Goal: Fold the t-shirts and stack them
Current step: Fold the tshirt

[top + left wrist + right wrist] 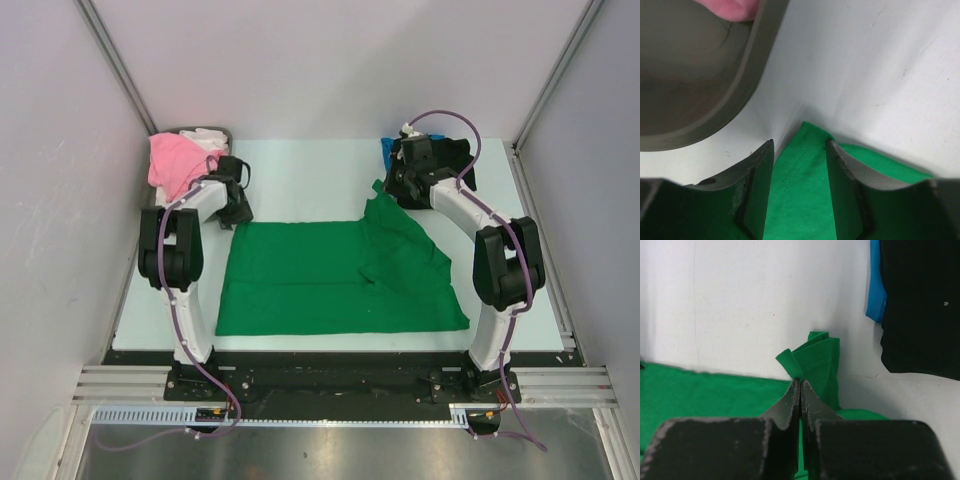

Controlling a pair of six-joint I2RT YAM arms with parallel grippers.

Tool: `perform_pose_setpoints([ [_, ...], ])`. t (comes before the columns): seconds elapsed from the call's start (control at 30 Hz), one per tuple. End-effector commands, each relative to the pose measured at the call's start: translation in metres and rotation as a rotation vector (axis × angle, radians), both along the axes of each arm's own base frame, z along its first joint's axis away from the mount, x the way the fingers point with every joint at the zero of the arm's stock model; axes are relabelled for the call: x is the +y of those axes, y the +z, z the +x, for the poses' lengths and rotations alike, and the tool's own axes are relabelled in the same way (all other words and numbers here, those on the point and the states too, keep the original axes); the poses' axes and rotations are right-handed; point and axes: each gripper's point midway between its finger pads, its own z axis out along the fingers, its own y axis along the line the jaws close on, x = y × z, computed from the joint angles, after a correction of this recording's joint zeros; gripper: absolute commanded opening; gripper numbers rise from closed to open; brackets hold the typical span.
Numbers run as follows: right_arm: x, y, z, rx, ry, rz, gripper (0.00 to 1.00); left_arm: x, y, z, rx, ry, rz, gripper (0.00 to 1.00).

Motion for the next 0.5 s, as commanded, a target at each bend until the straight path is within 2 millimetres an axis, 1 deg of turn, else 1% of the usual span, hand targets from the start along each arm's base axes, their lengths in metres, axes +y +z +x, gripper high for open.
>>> perform_pose_setpoints([
  [0.0, -0.001, 0.031, 0.001, -0.074, 0.005, 0.025, 0.00, 0.000, -0.004, 0.007, -0.011, -0.020, 0.020, 0.49],
  [0.1, -0.002, 0.031, -0.001, -0.070, 0.002, 0.029, 0.00, -0.002, -0.010, 0.003, 0.000, -0.024, 0.009, 0.46],
  [0.17, -0.003, 0.033, -0.001, -0.073, -0.001, 0.033, 0.00, -0.003, -0.014, 0.001, 0.009, -0.028, 0.008, 0.41],
  [0.27, -0.006, 0.033, -0.002, -0.070, -0.009, 0.025, 0.00, -0.003, -0.017, -0.001, 0.019, -0.036, 0.004, 0.26],
  [0.3, -0.008, 0.031, -0.002, -0.068, -0.011, 0.020, 0.00, -0.005, -0.017, -0.001, 0.018, -0.045, -0.005, 0.16],
  [0.37, -0.013, 0.031, -0.002, -0.065, -0.026, 0.006, 0.00, -0.006, -0.017, -0.001, 0.018, -0.046, -0.007, 0.08],
  [0.4, -0.017, 0.031, -0.002, -0.062, -0.033, 0.003, 0.00, -0.006, -0.015, 0.000, 0.011, -0.047, -0.010, 0.00],
  [0.43, -0.017, 0.032, -0.004, -0.056, -0.032, 0.008, 0.00, -0.007, -0.012, 0.001, 0.003, -0.048, -0.012, 0.00],
  [0.47, -0.022, 0.039, -0.004, -0.064, -0.044, 0.016, 0.00, -0.007, -0.010, 0.002, -0.004, -0.051, -0.012, 0.00],
])
